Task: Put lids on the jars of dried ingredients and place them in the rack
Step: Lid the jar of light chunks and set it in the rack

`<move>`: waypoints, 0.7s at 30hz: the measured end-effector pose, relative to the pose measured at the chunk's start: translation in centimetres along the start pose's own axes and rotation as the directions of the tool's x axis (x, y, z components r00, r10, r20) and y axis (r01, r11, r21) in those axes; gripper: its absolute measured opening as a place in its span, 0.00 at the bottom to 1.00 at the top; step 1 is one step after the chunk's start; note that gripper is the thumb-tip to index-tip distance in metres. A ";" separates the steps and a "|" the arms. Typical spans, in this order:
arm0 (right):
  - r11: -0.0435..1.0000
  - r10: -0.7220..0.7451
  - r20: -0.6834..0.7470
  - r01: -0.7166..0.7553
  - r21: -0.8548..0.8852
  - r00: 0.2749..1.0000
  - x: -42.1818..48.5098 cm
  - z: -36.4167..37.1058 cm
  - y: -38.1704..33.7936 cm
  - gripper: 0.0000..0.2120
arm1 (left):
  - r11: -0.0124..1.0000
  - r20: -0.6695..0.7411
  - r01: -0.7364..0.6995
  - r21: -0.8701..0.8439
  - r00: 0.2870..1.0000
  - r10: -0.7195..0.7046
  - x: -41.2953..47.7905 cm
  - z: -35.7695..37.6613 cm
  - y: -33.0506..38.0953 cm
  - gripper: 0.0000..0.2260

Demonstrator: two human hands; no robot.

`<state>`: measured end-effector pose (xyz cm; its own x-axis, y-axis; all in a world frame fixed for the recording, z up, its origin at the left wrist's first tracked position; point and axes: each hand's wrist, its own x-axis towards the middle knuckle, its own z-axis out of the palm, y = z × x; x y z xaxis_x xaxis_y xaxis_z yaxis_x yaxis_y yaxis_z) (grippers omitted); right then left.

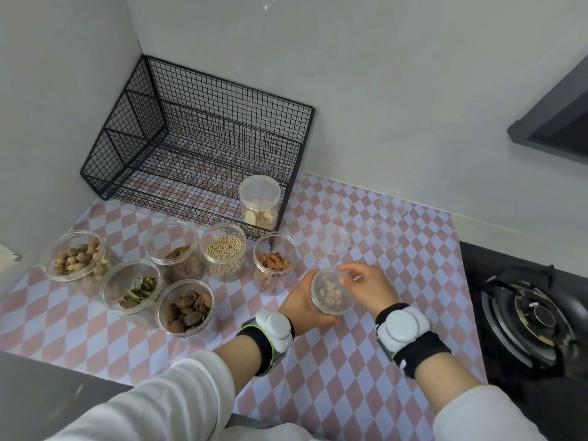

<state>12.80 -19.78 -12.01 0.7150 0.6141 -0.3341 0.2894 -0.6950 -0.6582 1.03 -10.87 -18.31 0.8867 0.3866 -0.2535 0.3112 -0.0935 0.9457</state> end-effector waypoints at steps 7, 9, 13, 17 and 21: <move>0.889 -0.073 0.338 0.214 -0.405 0.938 -1.6 0.4 -1.9 0.46 | 0.983 -0.023 -0.006 0.182 1.000 0.011 0.5 0.6 -0.4 0.34; 0.870 -0.095 0.333 0.241 -0.431 0.938 -1.8 0.8 -1.7 0.47 | 0.981 -0.036 0.007 0.192 0.999 0.000 0.2 0.3 -0.3 0.34; 0.792 -0.102 0.394 0.315 -0.523 0.913 -1.5 -0.1 -2.4 0.46 | 0.990 -0.019 -0.064 0.127 0.998 0.067 -1.1 -0.2 2.1 0.34; 0.622 -0.041 0.221 0.198 -0.757 0.974 -1.4 0.0 -4.0 0.42 | 0.987 -0.040 -0.064 0.148 0.997 0.071 -0.8 0.0 1.6 0.32; 0.646 0.022 0.093 0.057 -0.761 0.995 -1.7 -0.2 -4.4 0.41 | 0.989 -0.042 -0.072 0.130 0.996 0.078 -0.7 -0.2 1.8 0.35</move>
<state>10.47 -17.82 -8.47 0.6591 0.6309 -0.4094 0.7121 -0.6987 0.0697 0.95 -11.15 -16.37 0.8932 0.4163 -0.1700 0.2881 -0.2396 0.9271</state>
